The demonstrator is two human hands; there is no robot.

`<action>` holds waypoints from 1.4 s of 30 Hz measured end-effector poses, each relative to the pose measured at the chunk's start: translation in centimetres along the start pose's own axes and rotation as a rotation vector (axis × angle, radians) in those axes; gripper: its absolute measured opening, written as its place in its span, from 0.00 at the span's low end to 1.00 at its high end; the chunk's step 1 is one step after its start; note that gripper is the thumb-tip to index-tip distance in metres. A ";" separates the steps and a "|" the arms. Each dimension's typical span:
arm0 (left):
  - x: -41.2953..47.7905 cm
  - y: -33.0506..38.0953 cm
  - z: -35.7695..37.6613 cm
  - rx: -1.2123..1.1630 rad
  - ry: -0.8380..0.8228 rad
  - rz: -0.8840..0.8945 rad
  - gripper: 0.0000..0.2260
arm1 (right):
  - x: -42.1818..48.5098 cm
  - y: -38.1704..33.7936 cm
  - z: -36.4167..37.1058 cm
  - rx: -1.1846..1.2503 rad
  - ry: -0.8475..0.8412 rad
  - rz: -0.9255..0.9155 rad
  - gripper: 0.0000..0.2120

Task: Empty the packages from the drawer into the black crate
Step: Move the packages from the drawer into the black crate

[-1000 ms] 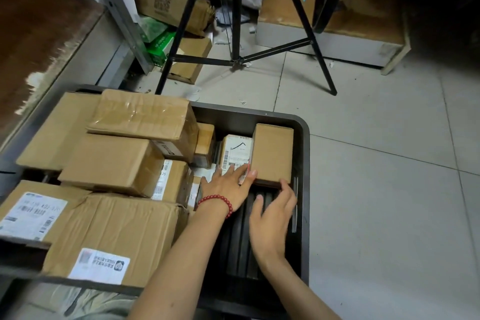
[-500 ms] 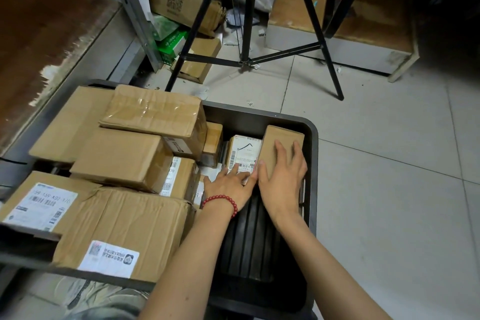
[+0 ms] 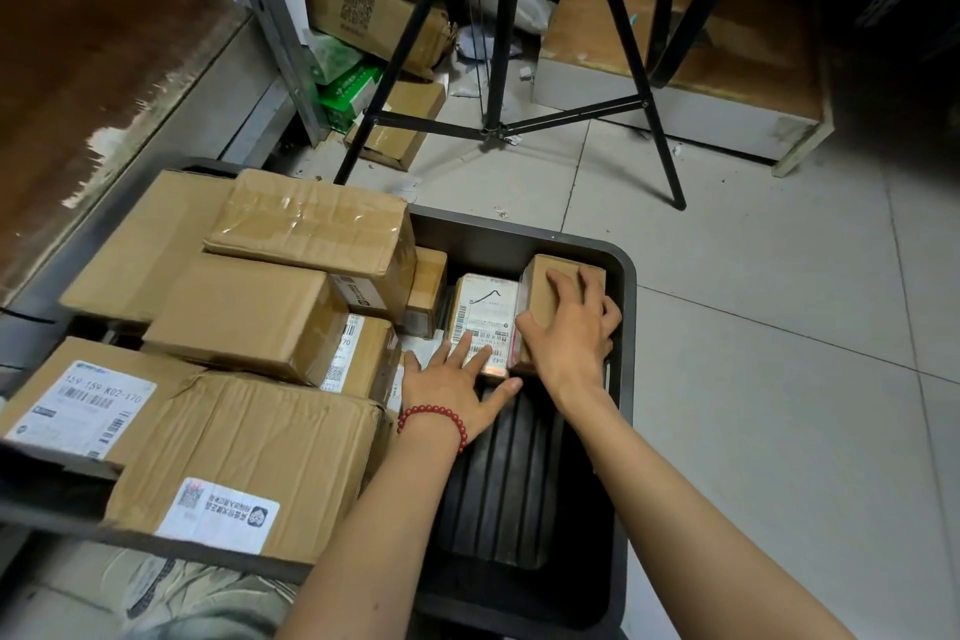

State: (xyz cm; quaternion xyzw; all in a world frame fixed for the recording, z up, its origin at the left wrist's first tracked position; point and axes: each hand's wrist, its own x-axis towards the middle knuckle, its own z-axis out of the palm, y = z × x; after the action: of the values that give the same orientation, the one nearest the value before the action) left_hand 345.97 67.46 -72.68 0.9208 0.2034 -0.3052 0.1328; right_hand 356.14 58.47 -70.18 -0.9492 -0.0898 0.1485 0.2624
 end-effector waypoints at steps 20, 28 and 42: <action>-2.8 -0.7 -0.2 0.313 0.103 -0.019 0.31 | -1.1 4.0 2.3 -0.243 -0.310 -0.099 0.27; -6.3 -0.9 -6.6 0.119 0.543 -0.061 0.26 | -3.4 -0.3 -1.5 -0.314 -0.051 -0.435 0.29; -25.0 -12.6 -3.9 -0.105 0.838 -0.707 0.24 | -14.4 -16.2 -3.0 -0.221 -0.146 -1.110 0.26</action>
State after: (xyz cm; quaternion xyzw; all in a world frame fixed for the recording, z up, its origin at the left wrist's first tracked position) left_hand 323.90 72.67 -55.79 0.8313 0.5505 0.0722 -0.0245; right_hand 342.08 67.16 -55.82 -0.7688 -0.6079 0.0434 0.1936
